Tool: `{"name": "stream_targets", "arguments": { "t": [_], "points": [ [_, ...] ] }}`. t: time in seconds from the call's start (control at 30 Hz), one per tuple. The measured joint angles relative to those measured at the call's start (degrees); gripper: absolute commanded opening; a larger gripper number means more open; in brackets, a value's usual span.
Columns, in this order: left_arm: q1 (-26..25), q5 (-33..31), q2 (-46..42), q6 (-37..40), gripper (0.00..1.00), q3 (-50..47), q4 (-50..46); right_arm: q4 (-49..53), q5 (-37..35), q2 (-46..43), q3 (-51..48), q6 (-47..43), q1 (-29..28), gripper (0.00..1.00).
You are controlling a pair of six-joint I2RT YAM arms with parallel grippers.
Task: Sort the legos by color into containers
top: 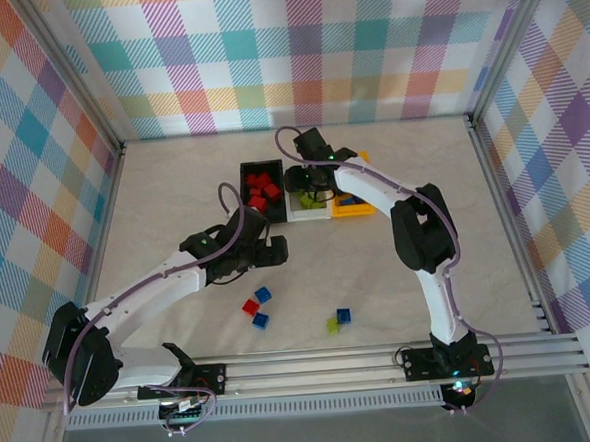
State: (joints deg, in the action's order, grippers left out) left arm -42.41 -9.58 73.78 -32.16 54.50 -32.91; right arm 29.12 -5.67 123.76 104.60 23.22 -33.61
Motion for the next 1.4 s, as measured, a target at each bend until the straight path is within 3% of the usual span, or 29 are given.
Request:
{"name": "stream_targets", "arguments": {
  "t": [0.13, 0.47, 0.7, 0.97, 1.4],
  "points": [
    [-2.5, 1.7, 1.3, 0.6, 1.00, 0.2, 0.2, -0.8, 0.3, -2.7, -2.5, 0.6, 0.0, 0.74],
    [-16.8, 11.7, 14.3, 9.5, 0.96, 4.5, 1.6, -6.1, 0.4, -26.4, -29.7, 2.8, 0.8, 0.78],
    [-25.1, 16.2, 20.9, 15.6, 0.94, 7.5, 1.4, -7.7, 0.8, -31.9, -41.1, 4.1, 4.8, 0.78],
    [-27.6, 16.9, 27.2, 19.5, 0.83, 9.6, 1.3, -8.2, 0.8, -35.6, -43.9, 4.5, 6.4, 0.78],
    [-27.8, 15.0, 29.0, 20.7, 0.51, 9.9, 1.6, -9.9, 1.3, -37.0, -44.9, 4.5, 8.2, 0.78]
  ]
}}
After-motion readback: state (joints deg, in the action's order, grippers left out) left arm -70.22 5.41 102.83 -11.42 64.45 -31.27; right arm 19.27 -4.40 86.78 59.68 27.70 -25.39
